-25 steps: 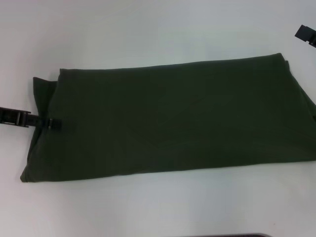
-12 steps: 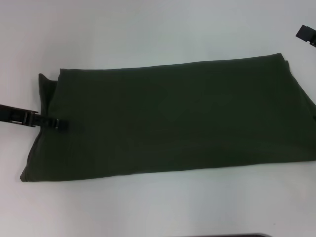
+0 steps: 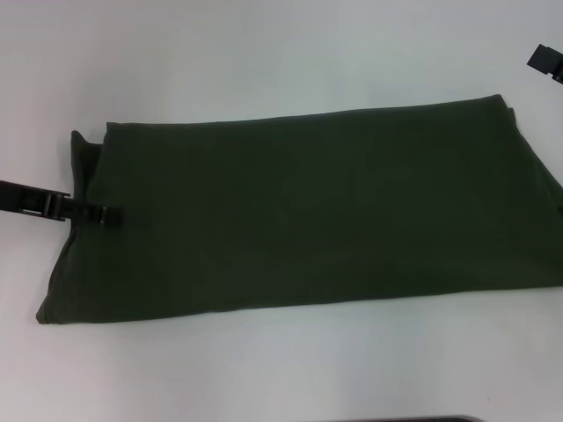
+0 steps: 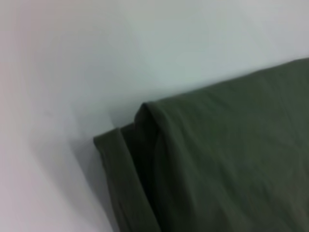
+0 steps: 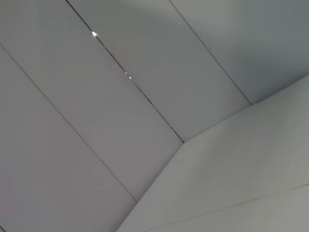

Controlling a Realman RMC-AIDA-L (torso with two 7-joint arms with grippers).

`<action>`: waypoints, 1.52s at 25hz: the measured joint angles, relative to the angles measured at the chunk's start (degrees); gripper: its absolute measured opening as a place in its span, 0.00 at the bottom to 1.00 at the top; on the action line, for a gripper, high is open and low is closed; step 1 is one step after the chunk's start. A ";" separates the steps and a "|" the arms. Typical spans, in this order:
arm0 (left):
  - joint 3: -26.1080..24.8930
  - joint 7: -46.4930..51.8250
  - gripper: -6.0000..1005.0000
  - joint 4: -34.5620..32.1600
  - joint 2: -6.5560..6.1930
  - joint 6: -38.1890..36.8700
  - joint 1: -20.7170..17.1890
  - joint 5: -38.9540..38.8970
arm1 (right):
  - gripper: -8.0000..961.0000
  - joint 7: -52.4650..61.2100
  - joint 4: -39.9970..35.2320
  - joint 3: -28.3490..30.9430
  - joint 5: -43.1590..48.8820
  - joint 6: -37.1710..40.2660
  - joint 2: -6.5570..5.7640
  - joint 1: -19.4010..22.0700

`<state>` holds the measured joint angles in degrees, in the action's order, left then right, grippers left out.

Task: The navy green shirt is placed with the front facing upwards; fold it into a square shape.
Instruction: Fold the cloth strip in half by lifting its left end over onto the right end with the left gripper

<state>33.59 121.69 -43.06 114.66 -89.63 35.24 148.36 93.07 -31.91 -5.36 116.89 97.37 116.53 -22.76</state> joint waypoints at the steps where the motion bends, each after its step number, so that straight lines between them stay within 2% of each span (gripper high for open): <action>1: -0.07 0.11 0.86 -0.46 0.13 0.02 -0.01 -0.02 | 0.57 0.00 -0.01 0.00 0.00 0.00 0.00 -0.01; 5: -0.22 0.79 0.84 -2.29 0.62 0.05 -0.19 0.06 | 0.57 0.04 -0.05 0.00 -0.27 0.01 0.00 -0.02; 10: 0.55 0.97 0.81 -1.64 0.33 -0.13 -0.01 0.13 | 0.57 0.07 -0.09 0.00 -0.69 0.25 -0.08 0.04; 13: 0.81 0.99 0.58 -1.55 0.31 0.00 0.00 0.15 | 0.57 0.08 -0.16 0.00 -0.70 0.33 -0.09 0.03; 24: 0.72 1.00 0.14 -1.80 0.28 0.08 -0.07 0.16 | 0.57 0.09 -0.26 0.00 -0.79 0.39 -0.09 0.00; 38: 0.29 1.02 0.13 -1.45 0.32 1.80 -1.18 0.15 | 0.57 -0.21 0.10 0.00 -0.79 -0.08 -0.09 0.09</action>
<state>33.88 122.71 -44.51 114.99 -87.83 34.06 148.51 92.86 -31.81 -5.36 116.10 97.29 116.44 -22.67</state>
